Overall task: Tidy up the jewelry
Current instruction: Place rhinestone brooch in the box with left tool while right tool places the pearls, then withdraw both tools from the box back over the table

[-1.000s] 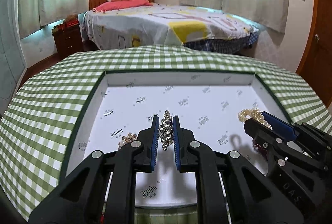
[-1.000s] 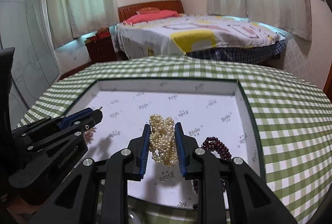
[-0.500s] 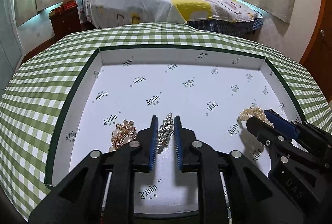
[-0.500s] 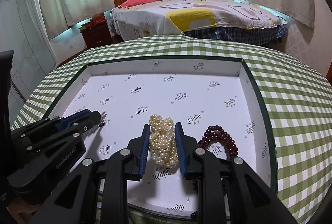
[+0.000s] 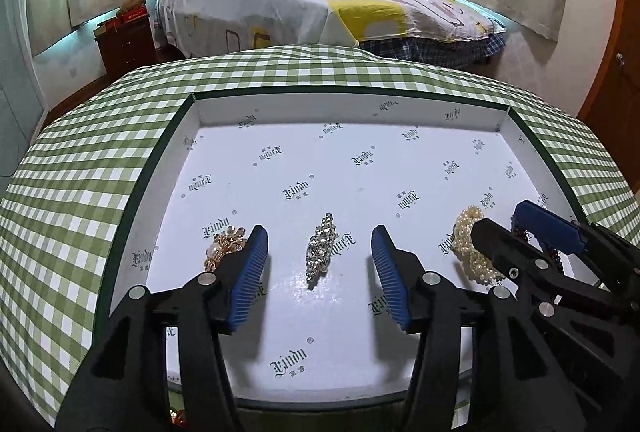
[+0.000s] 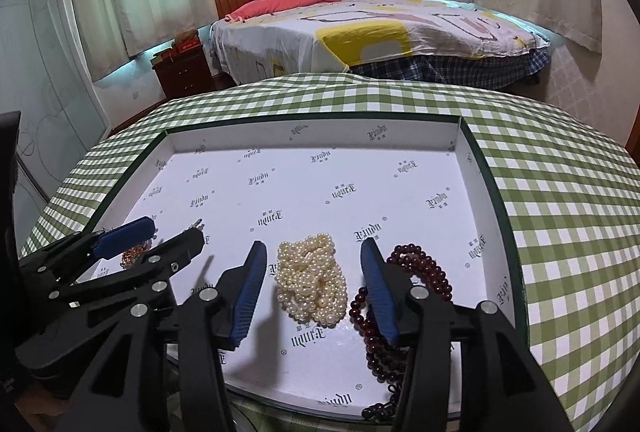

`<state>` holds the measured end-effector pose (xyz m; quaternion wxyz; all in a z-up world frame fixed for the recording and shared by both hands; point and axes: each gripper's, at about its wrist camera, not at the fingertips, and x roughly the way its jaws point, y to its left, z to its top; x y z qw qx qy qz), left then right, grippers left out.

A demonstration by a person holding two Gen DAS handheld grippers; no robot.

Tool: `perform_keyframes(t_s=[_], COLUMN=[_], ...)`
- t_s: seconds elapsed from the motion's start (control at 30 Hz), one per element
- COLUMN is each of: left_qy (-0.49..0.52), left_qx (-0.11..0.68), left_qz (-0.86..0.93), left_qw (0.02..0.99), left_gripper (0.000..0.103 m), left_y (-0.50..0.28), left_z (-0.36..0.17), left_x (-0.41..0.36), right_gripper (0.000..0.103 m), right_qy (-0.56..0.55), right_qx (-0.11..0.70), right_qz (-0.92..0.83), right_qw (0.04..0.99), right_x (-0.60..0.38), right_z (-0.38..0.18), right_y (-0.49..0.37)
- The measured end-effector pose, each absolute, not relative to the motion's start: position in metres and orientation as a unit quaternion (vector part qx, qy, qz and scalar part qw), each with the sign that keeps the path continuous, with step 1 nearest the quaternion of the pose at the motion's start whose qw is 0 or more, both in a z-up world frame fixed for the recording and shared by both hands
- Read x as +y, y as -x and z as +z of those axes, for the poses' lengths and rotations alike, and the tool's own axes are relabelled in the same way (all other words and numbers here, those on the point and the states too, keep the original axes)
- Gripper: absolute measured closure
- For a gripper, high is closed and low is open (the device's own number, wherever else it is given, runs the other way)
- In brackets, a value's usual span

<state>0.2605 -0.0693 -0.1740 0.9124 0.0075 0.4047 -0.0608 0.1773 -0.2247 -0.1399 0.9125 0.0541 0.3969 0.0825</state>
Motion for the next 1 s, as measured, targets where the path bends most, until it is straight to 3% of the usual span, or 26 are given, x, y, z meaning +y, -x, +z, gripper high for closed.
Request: perform_keyframes(t_s=[0.57,1.0], left_qy=[-0.001,0.010], left_qx=[0.350,0.310], left_qz=[-0.043,-0.046], left_qw=[0.936,0.950], left_gripper=[0.040,0.039], left_y=[-0.225,-0.183], left_z=[-0.140,-0.124], left_x=[-0.055,-0.038], right_gripper=[0.047,0.046], right_qy=[-0.038,-0.032], right_qx=[0.356,0.325], right_qz=[0.066,0.053], right_qw=[0.931,0.944], right_x=[-0.226,-0.230], right_z=[-0.112,-0.099], right_y=[-0.149,-0.112])
